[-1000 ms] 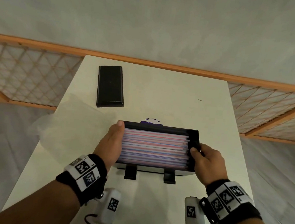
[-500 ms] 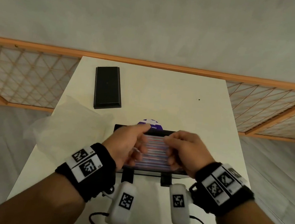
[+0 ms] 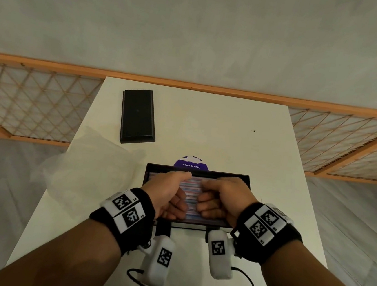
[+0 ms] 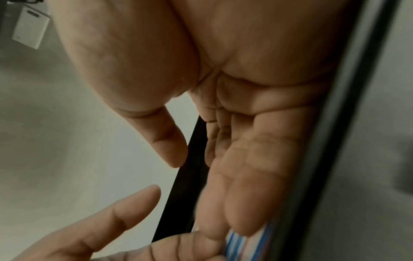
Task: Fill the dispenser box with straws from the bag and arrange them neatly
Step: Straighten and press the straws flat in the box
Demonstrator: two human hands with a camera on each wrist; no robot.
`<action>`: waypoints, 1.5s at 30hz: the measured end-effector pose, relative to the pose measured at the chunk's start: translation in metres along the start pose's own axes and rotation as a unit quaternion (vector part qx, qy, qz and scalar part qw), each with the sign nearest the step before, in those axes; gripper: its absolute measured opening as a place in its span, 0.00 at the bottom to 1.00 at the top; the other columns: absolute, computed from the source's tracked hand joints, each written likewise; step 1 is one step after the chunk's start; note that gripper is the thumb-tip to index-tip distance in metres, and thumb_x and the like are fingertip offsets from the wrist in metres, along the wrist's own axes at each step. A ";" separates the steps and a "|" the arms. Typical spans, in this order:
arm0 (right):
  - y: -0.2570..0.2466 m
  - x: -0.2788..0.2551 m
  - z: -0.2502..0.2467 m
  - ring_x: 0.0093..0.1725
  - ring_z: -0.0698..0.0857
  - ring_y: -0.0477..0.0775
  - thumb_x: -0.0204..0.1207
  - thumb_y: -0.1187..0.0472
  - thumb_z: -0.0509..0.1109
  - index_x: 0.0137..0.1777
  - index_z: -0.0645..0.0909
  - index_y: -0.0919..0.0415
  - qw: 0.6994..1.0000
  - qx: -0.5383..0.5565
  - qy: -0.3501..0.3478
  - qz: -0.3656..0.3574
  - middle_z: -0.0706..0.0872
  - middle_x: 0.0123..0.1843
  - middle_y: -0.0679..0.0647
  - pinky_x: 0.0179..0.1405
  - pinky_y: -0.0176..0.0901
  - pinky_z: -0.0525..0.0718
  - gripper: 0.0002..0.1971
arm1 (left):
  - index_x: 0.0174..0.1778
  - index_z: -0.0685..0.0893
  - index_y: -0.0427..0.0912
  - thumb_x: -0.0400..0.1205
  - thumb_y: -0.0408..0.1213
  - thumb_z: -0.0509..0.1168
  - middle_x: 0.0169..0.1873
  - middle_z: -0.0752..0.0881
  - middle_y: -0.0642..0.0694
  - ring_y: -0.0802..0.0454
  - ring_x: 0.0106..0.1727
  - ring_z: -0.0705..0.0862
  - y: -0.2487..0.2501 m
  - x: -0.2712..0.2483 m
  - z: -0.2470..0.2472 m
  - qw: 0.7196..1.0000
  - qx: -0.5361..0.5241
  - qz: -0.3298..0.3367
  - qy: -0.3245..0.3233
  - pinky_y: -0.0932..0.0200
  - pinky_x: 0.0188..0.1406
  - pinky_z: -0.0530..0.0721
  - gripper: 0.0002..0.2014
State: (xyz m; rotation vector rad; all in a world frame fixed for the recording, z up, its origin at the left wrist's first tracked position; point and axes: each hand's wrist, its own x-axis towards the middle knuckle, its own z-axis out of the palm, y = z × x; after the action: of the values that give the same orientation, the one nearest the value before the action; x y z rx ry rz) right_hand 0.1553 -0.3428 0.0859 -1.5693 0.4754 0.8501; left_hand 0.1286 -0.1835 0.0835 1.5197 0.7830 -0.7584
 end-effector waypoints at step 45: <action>0.007 0.019 -0.002 0.34 0.90 0.62 0.78 0.63 0.71 0.51 0.83 0.67 0.992 0.120 -0.027 0.004 0.89 0.38 0.62 0.35 0.51 0.89 0.07 | 0.51 0.86 0.34 0.83 0.66 0.58 0.32 0.92 0.38 0.43 0.29 0.88 -0.002 0.010 0.007 0.996 0.085 0.009 0.023 0.60 0.31 0.81 0.33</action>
State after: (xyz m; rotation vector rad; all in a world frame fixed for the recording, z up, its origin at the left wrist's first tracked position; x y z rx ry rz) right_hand 0.1627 -0.3426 0.0674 -1.3214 0.5258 0.8070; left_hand 0.1326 -0.1894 0.0742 1.6989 0.7531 -0.7945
